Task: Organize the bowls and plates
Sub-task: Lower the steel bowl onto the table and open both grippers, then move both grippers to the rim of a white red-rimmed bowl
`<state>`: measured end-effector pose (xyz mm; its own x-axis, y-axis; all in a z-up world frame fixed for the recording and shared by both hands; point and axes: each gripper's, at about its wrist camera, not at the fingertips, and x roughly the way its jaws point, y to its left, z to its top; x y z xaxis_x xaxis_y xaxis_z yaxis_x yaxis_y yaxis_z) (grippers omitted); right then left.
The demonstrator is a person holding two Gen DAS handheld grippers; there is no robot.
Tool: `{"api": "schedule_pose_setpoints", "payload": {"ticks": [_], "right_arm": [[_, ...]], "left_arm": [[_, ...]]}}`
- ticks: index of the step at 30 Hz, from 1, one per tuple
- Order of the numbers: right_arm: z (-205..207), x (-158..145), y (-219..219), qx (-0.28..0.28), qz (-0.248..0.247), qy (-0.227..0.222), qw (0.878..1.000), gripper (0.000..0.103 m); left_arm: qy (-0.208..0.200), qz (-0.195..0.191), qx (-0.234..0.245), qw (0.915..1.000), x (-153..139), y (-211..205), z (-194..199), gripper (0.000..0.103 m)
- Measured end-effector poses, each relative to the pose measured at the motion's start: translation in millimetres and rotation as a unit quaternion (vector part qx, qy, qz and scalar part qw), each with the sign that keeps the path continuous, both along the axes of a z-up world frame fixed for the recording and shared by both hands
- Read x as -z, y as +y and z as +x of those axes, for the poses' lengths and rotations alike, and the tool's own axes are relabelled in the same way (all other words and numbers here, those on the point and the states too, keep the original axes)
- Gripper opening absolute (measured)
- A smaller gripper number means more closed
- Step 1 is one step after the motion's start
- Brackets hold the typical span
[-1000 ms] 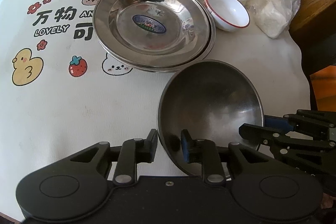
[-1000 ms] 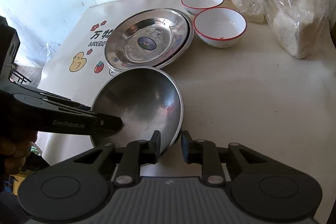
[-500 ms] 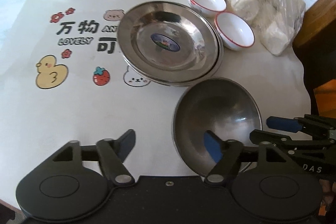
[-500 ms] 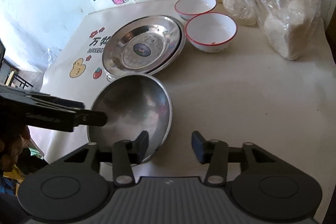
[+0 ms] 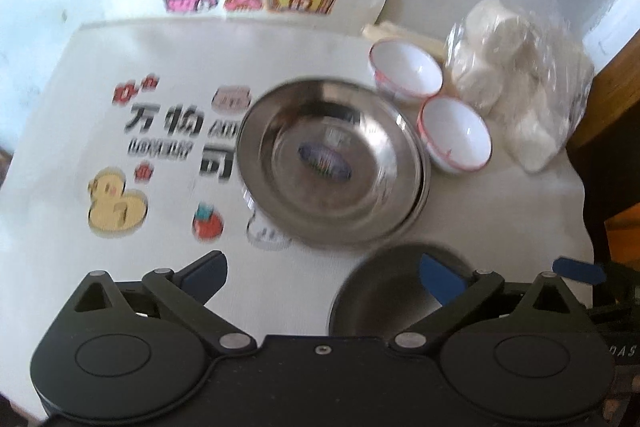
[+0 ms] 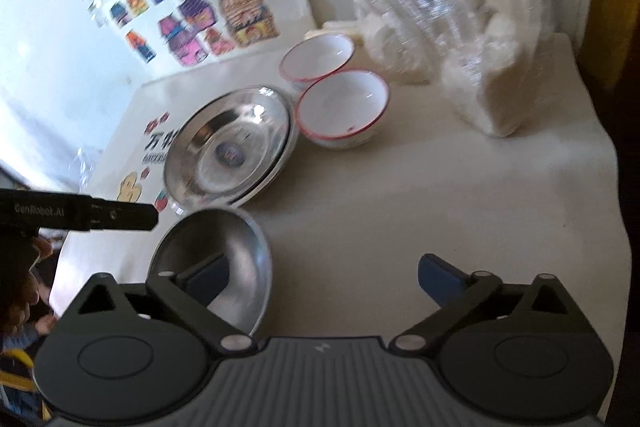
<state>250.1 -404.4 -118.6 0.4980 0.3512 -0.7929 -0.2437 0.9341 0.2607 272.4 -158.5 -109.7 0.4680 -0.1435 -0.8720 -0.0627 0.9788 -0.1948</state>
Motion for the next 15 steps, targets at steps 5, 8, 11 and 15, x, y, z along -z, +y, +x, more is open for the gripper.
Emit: {"api": "schedule_pose_setpoints", "payload": {"ticks": [5, 8, 11, 15], "right_arm": [[11.6, 3.5, -16.1, 0.034, 0.01, -0.01, 0.999, 0.103], [18.2, 5.2, -25.1, 0.051, 0.016, -0.016, 0.998, 0.103], [25.1, 6.6, -31.7, 0.06, 0.018, -0.022, 0.998, 0.103], [35.8, 11.4, -38.3, 0.066, 0.02, -0.027, 0.997, 0.103]], "left_arm": [[-0.025, 0.017, 0.016, 0.9994, -7.0, -11.5, 27.4, 0.102], [-0.033, 0.03, 0.036, 0.9984, -9.1, -20.4, 46.8, 0.102], [-0.037, 0.042, 0.057, 0.9968, -7.8, -30.3, 67.7, 0.102], [-0.043, 0.06, 0.096, 0.9927, -7.1, -50.9, 96.3, 0.102]]}}
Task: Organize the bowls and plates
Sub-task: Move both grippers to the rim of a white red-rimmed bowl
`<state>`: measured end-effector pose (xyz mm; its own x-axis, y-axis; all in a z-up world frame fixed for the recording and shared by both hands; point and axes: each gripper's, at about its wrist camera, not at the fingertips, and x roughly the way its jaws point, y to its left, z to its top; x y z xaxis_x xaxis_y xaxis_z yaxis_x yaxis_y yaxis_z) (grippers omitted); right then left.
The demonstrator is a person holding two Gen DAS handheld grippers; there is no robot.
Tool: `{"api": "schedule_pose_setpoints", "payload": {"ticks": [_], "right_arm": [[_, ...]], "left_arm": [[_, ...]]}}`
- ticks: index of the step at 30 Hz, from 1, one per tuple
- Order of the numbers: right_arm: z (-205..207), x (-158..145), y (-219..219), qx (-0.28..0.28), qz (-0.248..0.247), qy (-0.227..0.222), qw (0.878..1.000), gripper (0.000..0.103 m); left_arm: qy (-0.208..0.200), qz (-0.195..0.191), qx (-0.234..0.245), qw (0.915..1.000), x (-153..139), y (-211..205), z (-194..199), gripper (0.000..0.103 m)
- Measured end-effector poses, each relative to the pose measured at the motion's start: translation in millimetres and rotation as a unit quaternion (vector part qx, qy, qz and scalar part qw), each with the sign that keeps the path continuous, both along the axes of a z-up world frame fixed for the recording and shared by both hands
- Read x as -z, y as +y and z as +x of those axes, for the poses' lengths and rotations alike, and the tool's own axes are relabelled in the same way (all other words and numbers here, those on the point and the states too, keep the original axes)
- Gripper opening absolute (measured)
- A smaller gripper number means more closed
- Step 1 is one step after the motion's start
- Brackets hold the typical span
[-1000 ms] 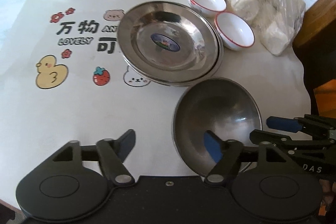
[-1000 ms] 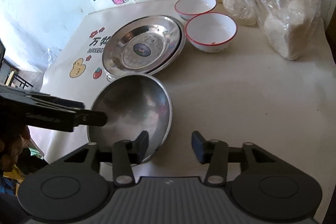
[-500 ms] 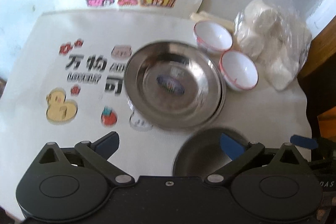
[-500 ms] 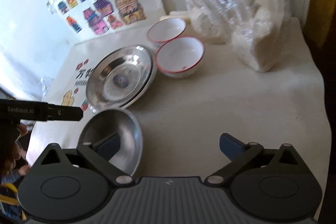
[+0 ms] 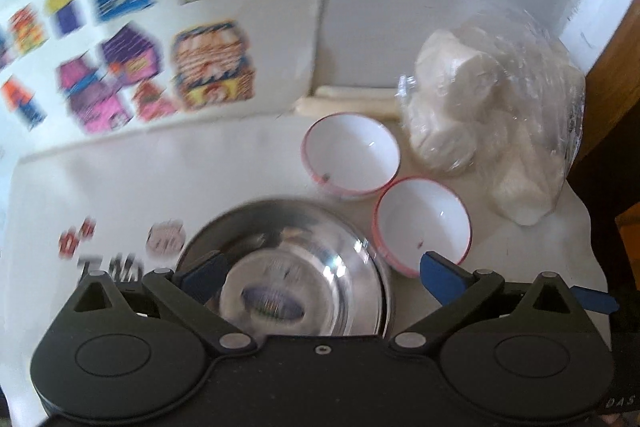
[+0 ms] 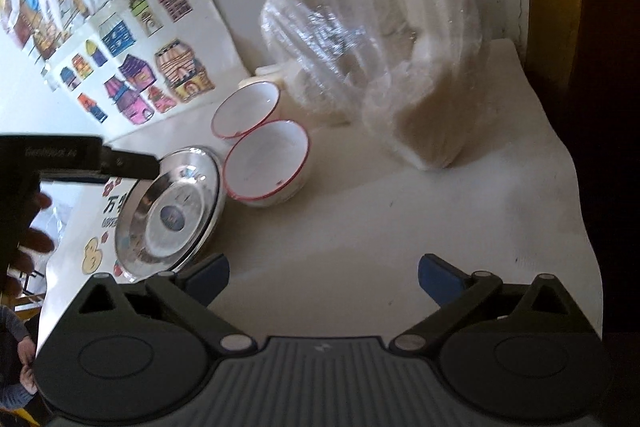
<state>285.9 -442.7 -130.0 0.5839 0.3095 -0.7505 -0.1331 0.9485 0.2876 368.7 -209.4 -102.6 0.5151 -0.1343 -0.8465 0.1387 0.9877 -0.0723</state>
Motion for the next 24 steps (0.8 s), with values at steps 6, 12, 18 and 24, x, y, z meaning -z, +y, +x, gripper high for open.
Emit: {"api": "schedule_pose_setpoints", "payload": {"ticks": [6, 12, 18, 24], "right_arm": [[17.8, 4.3, -1.0, 0.003, 0.008, -0.007, 1.0, 0.103], [33.6, 7.8, 4.2, 0.022, 0.004, -0.018, 1.0, 0.103], [39.5, 14.6, 5.0, 0.033, 0.012, -0.02, 0.999, 0.103], [43.3, 18.4, 2.6, 0.055, 0.031, -0.018, 0.998, 0.102]], "left_arm": [[0.007, 0.035, 0.046, 0.9983, 8.9, -23.8, 33.7, 0.102], [0.026, 0.047, 0.075, 0.9957, 22.9, -40.0, 55.8, 0.102], [0.042, 0.066, 0.082, 0.9935, 33.9, -50.6, 66.2, 0.102], [0.048, 0.087, 0.085, 0.9913, 38.7, -56.4, 69.3, 0.102]]}}
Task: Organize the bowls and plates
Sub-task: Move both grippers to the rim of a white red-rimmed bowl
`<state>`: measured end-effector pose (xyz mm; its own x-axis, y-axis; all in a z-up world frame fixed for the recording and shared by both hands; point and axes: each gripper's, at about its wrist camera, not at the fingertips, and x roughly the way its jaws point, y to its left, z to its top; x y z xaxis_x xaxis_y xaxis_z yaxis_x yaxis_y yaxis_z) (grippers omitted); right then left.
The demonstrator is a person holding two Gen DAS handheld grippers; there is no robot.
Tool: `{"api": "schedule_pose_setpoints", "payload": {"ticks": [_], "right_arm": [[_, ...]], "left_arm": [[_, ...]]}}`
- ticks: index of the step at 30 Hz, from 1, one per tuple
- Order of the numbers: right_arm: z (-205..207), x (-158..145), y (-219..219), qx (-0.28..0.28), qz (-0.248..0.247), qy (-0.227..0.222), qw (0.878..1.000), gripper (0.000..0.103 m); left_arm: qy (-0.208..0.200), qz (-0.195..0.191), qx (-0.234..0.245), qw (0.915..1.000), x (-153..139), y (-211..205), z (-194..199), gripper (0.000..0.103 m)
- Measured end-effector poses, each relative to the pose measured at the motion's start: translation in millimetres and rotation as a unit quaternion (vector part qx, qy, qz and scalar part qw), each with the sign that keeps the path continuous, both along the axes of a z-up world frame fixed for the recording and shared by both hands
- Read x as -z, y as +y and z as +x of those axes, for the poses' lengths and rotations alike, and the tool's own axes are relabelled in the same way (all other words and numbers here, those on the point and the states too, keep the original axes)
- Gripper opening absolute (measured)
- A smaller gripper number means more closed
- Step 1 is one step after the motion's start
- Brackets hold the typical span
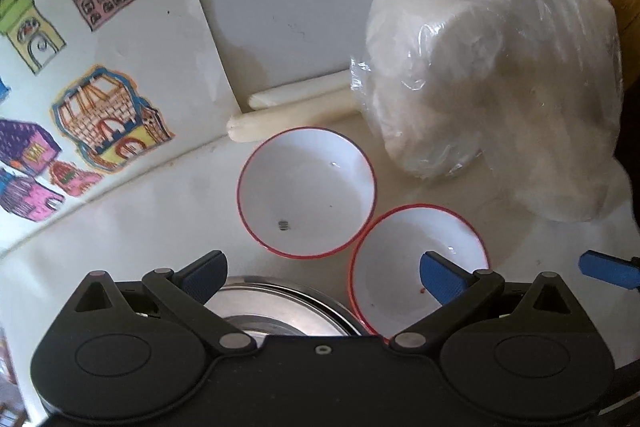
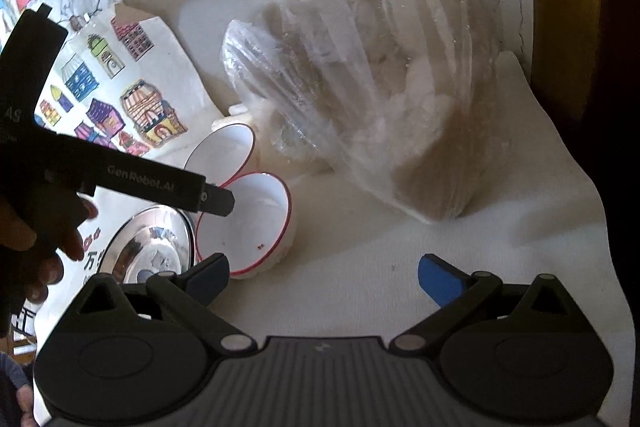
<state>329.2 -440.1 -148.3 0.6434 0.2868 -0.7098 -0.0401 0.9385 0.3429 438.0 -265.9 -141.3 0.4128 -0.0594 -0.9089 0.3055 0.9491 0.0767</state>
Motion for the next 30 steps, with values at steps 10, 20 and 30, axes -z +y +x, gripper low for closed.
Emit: {"api": "schedule_pose_setpoints", "payload": {"ticks": [10, 20, 30], "right_arm": [[1.0, 5.2, -0.6, 0.015, 0.022, 0.004, 1.0, 0.09], [11.4, 8.5, 9.9, 0.001, 0.03, 0.007, 1.0, 0.071], [21.4, 13.1, 20.7, -0.01, 0.029, 0.016, 0.999, 0.054]], "left_arm": [[0.011, -0.008, 0.008, 0.9999, 5.2, -0.7, 0.2, 0.088], [0.027, -0.05, 0.011, 0.9983, 7.7, 0.4, 0.0, 0.063], [0.051, -0.069, 0.006, 0.9963, 13.9, -2.7, 5.1, 0.04]]}}
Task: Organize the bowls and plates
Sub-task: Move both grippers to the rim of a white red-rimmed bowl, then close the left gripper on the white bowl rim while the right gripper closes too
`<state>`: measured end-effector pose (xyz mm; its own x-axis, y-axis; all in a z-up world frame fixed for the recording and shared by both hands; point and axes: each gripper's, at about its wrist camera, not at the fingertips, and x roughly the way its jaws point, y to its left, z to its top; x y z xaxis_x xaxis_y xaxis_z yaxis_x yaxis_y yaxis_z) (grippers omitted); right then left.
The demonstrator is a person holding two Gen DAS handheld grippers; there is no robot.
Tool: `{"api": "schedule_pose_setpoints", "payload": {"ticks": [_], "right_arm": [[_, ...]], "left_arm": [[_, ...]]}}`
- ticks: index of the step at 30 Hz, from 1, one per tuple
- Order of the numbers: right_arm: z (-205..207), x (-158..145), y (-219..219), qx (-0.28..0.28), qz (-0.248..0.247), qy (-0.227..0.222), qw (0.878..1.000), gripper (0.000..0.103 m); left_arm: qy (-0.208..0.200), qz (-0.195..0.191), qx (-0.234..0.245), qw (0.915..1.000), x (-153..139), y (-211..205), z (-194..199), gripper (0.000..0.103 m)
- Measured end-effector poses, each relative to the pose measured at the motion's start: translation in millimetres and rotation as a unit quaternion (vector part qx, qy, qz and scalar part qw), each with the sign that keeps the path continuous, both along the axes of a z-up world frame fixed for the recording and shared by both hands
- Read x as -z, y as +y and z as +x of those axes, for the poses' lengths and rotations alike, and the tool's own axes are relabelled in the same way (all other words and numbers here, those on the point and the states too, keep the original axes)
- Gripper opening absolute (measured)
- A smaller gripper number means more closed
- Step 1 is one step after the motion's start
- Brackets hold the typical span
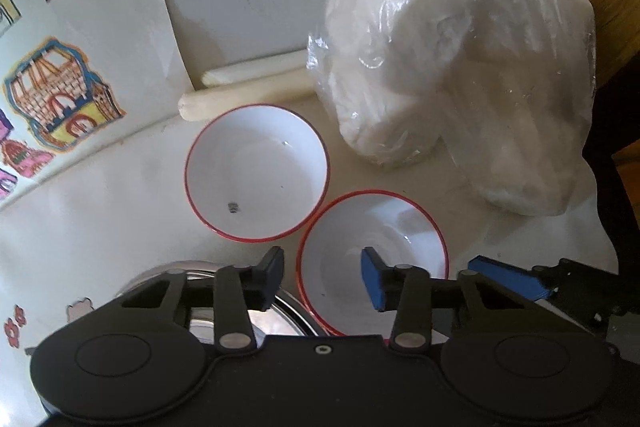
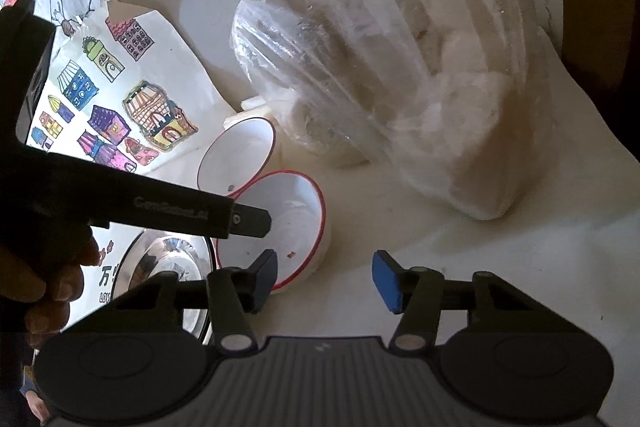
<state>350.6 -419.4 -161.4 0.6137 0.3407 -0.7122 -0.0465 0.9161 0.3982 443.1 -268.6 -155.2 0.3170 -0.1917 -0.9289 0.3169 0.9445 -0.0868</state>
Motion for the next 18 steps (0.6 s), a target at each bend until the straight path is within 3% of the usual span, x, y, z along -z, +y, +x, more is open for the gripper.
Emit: {"api": "schedule_pose_setpoints", "payload": {"ticks": [6, 11, 18], "right_arm": [[6.0, 1.8, 2.5, -0.005, 0.009, 0.003, 1.0, 0.031], [12.5, 4.2, 5.7, -0.011, 0.014, 0.018, 1.0, 0.026], [14.7, 7.5, 3.2, -0.002, 0.011, 0.043, 0.999, 0.023]], "left_arm": [[0.008, -0.007, -0.013, 0.9999, 5.5, 0.8, 2.4, 0.033], [0.009, -0.007, -0.026, 0.9996, 6.2, 5.9, 1.8, 0.016], [0.004, -0.019, -0.014, 0.9997, -2.3, 1.7, -5.4, 0.014]]}}
